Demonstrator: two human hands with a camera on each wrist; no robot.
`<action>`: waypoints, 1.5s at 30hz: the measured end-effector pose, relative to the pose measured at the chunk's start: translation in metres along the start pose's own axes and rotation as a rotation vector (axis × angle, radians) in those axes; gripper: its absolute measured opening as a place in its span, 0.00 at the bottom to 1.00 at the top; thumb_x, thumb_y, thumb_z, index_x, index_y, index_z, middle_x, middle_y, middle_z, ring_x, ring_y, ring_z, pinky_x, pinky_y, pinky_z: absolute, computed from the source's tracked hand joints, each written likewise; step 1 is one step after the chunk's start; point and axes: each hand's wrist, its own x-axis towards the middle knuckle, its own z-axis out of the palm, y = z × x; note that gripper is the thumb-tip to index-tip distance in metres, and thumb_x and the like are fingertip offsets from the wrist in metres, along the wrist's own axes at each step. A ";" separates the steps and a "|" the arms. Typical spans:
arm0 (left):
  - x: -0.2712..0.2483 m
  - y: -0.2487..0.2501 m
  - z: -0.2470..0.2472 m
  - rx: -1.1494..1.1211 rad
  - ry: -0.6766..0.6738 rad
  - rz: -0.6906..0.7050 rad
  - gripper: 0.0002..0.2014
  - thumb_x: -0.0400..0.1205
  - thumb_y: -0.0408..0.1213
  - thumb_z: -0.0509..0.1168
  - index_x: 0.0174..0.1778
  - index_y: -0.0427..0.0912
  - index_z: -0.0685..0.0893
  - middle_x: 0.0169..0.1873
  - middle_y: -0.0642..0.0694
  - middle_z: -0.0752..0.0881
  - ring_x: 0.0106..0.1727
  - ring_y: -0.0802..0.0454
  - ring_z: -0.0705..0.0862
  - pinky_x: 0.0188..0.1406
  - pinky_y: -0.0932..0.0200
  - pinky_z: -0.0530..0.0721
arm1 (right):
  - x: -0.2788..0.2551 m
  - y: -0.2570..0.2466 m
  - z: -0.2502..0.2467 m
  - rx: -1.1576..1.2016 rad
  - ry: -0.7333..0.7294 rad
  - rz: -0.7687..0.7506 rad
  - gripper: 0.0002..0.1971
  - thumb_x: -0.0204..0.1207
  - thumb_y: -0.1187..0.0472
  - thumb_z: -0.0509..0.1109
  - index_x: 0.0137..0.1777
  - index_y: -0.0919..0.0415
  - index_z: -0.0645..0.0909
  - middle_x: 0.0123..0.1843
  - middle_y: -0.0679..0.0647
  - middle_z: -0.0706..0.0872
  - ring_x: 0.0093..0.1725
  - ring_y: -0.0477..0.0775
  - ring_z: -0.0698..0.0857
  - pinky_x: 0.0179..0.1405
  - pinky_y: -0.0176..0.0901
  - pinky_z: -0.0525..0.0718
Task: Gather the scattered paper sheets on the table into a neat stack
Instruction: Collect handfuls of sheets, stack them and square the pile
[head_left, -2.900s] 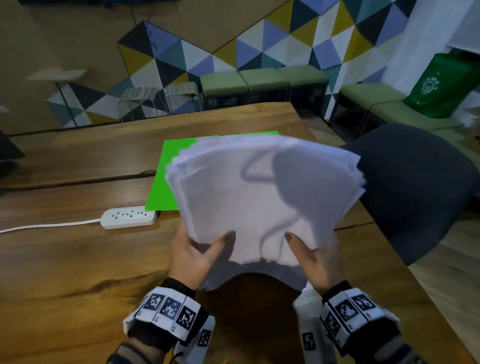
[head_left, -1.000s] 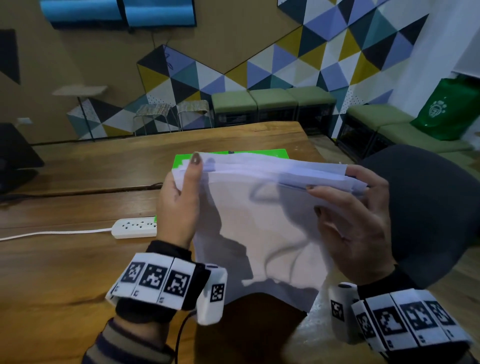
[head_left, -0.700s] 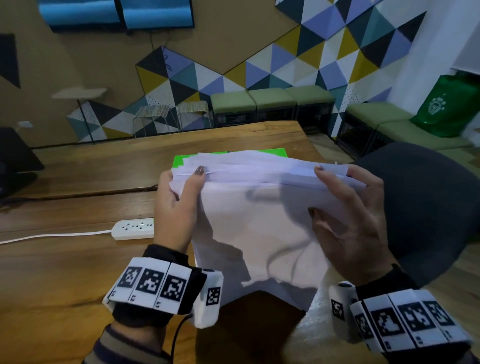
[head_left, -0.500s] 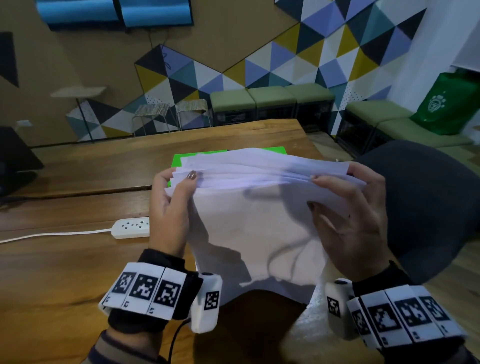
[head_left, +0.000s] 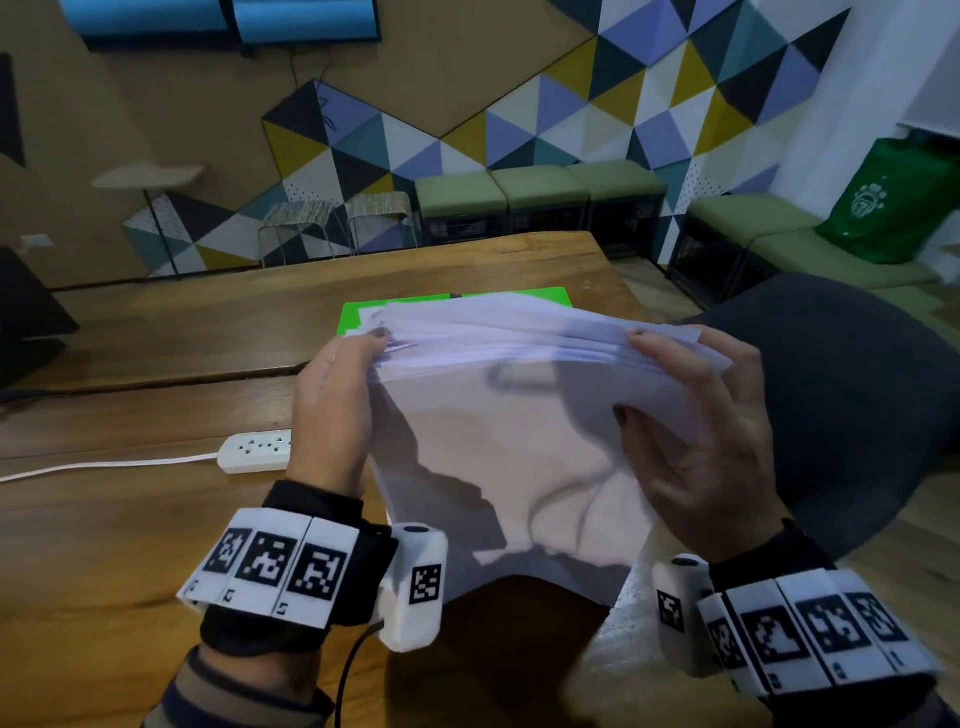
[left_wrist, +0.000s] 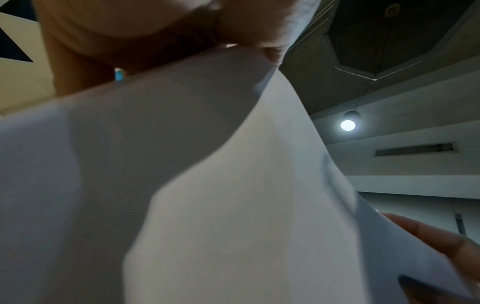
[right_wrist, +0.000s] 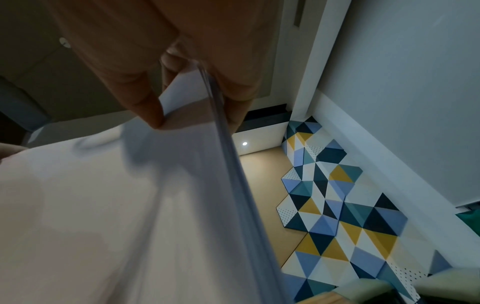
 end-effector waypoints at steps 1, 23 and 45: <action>0.001 0.000 -0.001 -0.002 0.001 -0.005 0.07 0.70 0.43 0.63 0.31 0.47 0.83 0.34 0.50 0.82 0.42 0.53 0.79 0.44 0.53 0.73 | 0.000 0.000 0.000 -0.005 -0.003 0.003 0.21 0.71 0.61 0.67 0.65 0.57 0.75 0.61 0.71 0.72 0.62 0.59 0.74 0.67 0.21 0.66; 0.000 0.008 0.002 0.041 -0.039 0.008 0.18 0.73 0.59 0.67 0.32 0.47 0.89 0.33 0.51 0.89 0.37 0.57 0.87 0.42 0.60 0.82 | 0.000 -0.004 -0.002 0.057 -0.019 0.007 0.27 0.70 0.65 0.69 0.70 0.61 0.72 0.62 0.60 0.70 0.63 0.56 0.74 0.69 0.28 0.67; 0.011 0.004 -0.002 0.108 -0.011 0.079 0.11 0.73 0.42 0.71 0.32 0.41 0.78 0.19 0.57 0.78 0.24 0.63 0.76 0.23 0.71 0.73 | 0.009 -0.011 -0.013 0.060 -0.115 0.079 0.19 0.66 0.62 0.73 0.59 0.57 0.82 0.63 0.61 0.74 0.63 0.58 0.77 0.62 0.39 0.77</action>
